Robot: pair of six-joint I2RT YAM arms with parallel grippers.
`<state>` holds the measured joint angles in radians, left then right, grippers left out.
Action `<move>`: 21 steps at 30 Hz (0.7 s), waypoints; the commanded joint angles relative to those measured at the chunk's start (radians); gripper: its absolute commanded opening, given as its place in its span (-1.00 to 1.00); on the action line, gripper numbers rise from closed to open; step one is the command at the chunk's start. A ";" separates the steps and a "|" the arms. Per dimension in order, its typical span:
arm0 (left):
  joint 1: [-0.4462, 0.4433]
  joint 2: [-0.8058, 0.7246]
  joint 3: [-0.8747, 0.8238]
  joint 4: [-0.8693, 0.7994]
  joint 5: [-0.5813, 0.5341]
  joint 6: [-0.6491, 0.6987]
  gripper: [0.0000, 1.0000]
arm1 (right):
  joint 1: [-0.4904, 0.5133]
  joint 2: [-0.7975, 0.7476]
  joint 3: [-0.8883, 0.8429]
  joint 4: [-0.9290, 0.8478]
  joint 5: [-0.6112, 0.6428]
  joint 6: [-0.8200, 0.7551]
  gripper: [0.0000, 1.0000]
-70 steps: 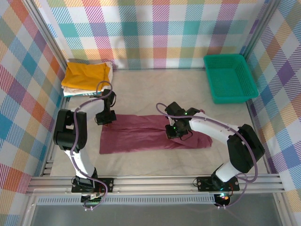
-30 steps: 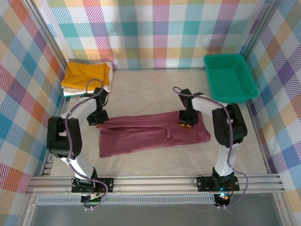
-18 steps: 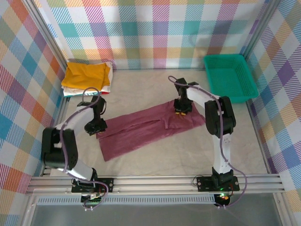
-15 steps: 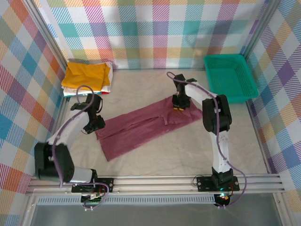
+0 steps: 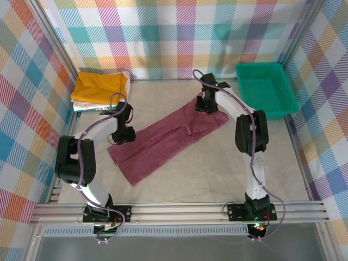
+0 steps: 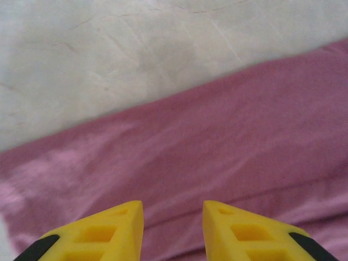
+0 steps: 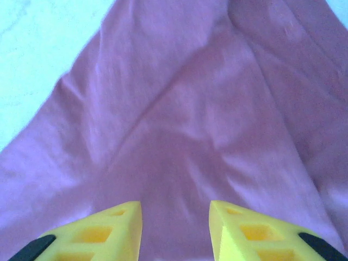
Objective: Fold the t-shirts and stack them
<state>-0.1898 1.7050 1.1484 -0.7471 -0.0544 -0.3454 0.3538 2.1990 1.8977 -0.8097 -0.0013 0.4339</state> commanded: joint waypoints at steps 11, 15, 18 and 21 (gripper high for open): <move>0.038 0.028 -0.129 0.106 0.059 -0.039 -0.41 | 0.025 0.105 -0.033 0.040 -0.021 0.135 -0.38; 0.010 -0.054 -0.280 0.149 0.146 -0.115 -0.41 | 0.025 0.205 0.072 0.080 -0.047 0.141 -0.38; -0.077 -0.072 -0.340 0.148 0.203 -0.181 -0.41 | 0.024 0.338 0.259 0.119 -0.135 0.121 -0.37; -0.209 -0.094 -0.343 0.138 0.224 -0.245 -0.43 | 0.023 0.508 0.574 0.092 -0.236 0.091 -0.34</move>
<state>-0.3008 1.5890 0.8551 -0.5648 0.0685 -0.4992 0.3740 2.5767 2.3074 -0.7326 -0.1261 0.5453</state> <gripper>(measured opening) 0.287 0.327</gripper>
